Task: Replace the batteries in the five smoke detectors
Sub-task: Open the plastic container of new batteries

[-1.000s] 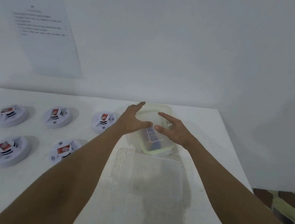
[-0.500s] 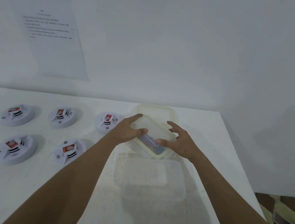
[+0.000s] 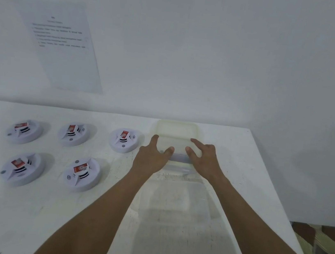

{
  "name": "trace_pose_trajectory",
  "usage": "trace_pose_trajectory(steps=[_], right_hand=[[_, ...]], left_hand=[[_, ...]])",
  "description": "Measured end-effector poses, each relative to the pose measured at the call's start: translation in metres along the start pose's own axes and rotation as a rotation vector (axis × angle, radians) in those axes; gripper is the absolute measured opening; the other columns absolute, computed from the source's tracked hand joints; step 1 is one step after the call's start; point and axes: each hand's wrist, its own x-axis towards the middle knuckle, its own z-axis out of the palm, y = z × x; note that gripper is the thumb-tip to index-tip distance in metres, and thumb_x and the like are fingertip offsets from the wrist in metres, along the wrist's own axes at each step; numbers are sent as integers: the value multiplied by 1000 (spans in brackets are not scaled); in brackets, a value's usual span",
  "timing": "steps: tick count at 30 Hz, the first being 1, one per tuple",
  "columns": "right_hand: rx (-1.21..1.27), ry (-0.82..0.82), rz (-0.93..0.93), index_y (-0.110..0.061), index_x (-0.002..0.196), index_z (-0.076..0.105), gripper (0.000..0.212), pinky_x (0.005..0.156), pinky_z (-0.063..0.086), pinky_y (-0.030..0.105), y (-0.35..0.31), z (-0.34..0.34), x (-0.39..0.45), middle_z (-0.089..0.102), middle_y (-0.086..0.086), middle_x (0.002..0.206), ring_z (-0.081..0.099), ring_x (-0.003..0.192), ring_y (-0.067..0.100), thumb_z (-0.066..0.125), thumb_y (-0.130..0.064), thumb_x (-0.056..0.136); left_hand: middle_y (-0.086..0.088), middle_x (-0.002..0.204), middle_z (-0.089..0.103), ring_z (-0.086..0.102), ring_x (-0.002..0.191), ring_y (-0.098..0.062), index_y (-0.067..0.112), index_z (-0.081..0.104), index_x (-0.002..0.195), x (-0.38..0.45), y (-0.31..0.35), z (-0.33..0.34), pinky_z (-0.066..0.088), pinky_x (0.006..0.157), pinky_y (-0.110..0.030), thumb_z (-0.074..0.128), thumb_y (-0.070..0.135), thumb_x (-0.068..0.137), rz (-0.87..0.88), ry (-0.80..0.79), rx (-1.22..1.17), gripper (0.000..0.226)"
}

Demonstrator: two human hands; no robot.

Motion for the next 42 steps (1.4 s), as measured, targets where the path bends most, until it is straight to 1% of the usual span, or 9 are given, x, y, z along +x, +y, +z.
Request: trace_pose_trajectory(steps=[3,6,9,12,16,21,24,29,42], right_hand=[[43,-15,-8,-28,142,55,50,113,30,30,5,-1,-3,48,10,147,41,140,23,60,-47,96],[45,-18,-10,-31,138,58,50,98,36,22,3,-7,-1,60,5,139,54,130,20,63,-50,93],[72,-11,14,-31,138,59,54,99,36,23,2,-11,1,59,10,140,55,129,22,69,-52,89],[89,3,17,-30,136,60,58,102,35,25,1,-17,0,52,7,149,46,139,23,75,-50,84],[87,-70,48,-34,135,59,59,105,47,41,2,-29,-3,49,-2,152,43,140,21,76,-52,82],[38,-51,29,-32,135,61,61,101,38,26,-6,-35,0,49,8,147,52,129,22,78,-52,80],[37,11,-30,-33,135,61,60,94,37,22,-19,-42,12,51,11,141,54,115,17,76,-54,81],[41,-17,-68,-35,144,50,70,100,32,27,-42,-56,64,36,7,156,38,143,24,74,-56,82],[-285,-132,114,-27,154,34,75,119,23,45,7,-12,127,24,17,155,23,145,36,63,-55,91]], left_hand=[[-9,136,55,60,115,-29,39,18,152,6,-5,-11,51,94,-41,49,75,81,35,-62,47,86],[-13,153,35,44,134,-30,42,20,151,16,-8,-21,39,104,-42,57,75,77,58,-135,24,89],[1,142,47,55,115,-18,38,34,146,17,-9,-22,50,89,-31,73,59,75,115,-135,-185,83],[10,126,50,53,94,1,39,43,139,11,-11,-20,43,68,-11,80,57,69,144,-68,-254,80],[9,132,50,55,108,-10,43,47,134,7,-14,-20,52,77,-27,83,60,63,88,-116,-299,81],[5,147,45,47,117,-9,34,44,142,6,-7,-27,38,88,-24,80,62,65,124,-67,-166,90],[-4,150,41,47,130,-23,35,39,145,16,11,-44,42,98,-36,79,69,60,169,7,-104,99],[-10,153,29,40,136,-28,35,32,149,64,47,-67,38,101,-36,80,62,65,206,19,-89,100],[-17,153,25,28,142,-36,23,24,154,136,22,-12,30,112,-46,66,62,81,107,-67,181,93]])
